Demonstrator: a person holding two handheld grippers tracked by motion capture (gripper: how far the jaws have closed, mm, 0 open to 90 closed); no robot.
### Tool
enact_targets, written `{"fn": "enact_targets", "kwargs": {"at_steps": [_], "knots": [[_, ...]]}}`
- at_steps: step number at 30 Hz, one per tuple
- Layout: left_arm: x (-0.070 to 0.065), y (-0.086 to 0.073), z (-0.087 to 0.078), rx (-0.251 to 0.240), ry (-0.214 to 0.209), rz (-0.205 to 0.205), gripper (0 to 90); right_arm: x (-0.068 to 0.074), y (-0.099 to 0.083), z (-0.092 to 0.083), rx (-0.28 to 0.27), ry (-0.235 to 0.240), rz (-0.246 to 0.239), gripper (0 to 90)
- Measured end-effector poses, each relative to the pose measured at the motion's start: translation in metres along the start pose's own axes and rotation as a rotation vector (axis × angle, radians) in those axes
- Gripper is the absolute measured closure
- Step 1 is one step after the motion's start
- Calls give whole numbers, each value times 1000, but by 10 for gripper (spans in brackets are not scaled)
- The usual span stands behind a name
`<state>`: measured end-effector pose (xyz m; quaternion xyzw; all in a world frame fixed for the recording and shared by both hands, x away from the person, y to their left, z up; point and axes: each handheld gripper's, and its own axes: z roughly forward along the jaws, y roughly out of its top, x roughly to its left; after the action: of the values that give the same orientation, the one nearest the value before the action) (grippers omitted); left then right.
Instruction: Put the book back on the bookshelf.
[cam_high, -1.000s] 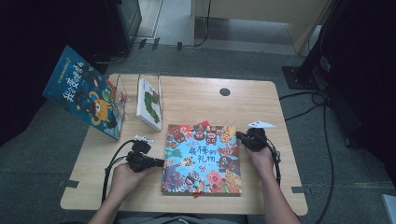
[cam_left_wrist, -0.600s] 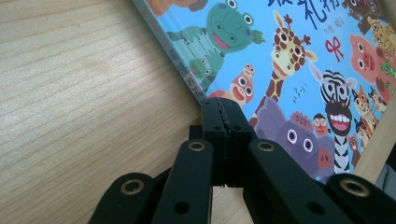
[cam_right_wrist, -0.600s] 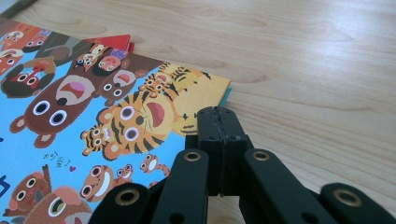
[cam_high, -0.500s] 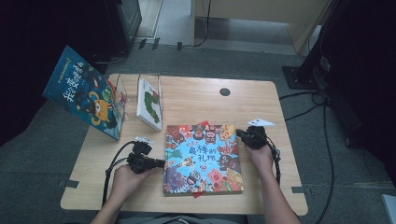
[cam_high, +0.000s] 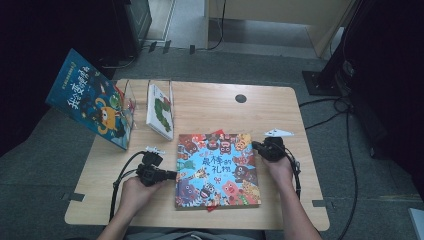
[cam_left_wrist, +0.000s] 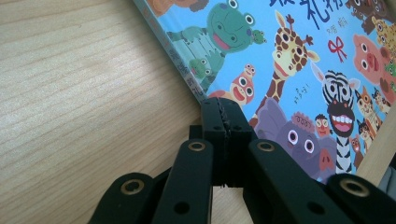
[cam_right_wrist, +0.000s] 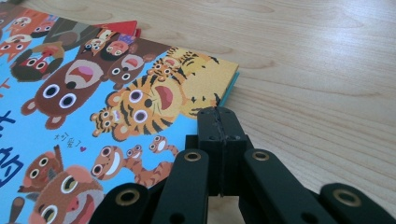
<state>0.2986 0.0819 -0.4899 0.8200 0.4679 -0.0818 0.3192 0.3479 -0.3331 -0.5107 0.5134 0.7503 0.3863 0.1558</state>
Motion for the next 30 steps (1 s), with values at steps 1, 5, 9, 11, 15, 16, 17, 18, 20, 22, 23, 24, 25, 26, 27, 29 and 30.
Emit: {"fn": "enact_targets", "kwargs": {"at_steps": [1, 5, 9, 11, 15, 16, 17, 18, 20, 22, 23, 24, 25, 26, 27, 29, 30], "knots": [[0, 0, 0, 0, -3, 0, 900, 0, 1, 1, 1, -7, -1, 900], [-5, -3, 2, -1, -8, 4, 900, 3, 4, 7, -15, -44, -10, 900], [-8, -6, 4, -13, -23, 3, 900, 2, 9, 12, -21, -56, -5, 900], [-10, -7, 6, -17, -34, -1, 900, 1, 11, 13, -18, -59, 3, 900], [-14, -7, 9, -21, -35, 9, 900, -2, 14, 8, -49, -57, 15, 900], [-15, -7, 10, -21, -37, 6, 900, -4, 14, 6, -52, -55, 17, 900], [-16, -7, 10, -22, -37, 9, 900, -5, 13, 5, -56, -53, 23, 900], [-16, -6, 11, -22, -38, 13, 900, -6, 12, 3, -58, -53, 28, 900], [-18, -5, 13, -21, -38, 20, 900, -8, 11, 0, -64, -50, 35, 900], [-21, -4, 15, -20, -46, 22, 900, -8, 9, -4, -73, -45, 37, 900], [-22, -3, 16, -16, -48, 28, 900, -8, 8, -6, -76, -46, 32, 900], [-23, -2, 17, -14, -52, 34, 900, -8, 7, -7, -80, -45, 31, 900], [-24, -1, 19, -13, -55, 37, 900, -7, 5, -10, -81, -46, 31, 900], [-25, 0, 20, -10, -58, 42, 900, -7, 4, -12, -77, -44, 32, 900], [-25, 1, 21, -9, -63, 44, 900, -7, 3, -14, -78, -43, 32, 900], [-26, 4, 24, -7, -74, 46, 900, -7, -1, -18, -88, -47, 28, 900], [-27, 5, 25, -4, -75, 54, 900, -7, -3, -20, -83, -49, 31, 900]]}}
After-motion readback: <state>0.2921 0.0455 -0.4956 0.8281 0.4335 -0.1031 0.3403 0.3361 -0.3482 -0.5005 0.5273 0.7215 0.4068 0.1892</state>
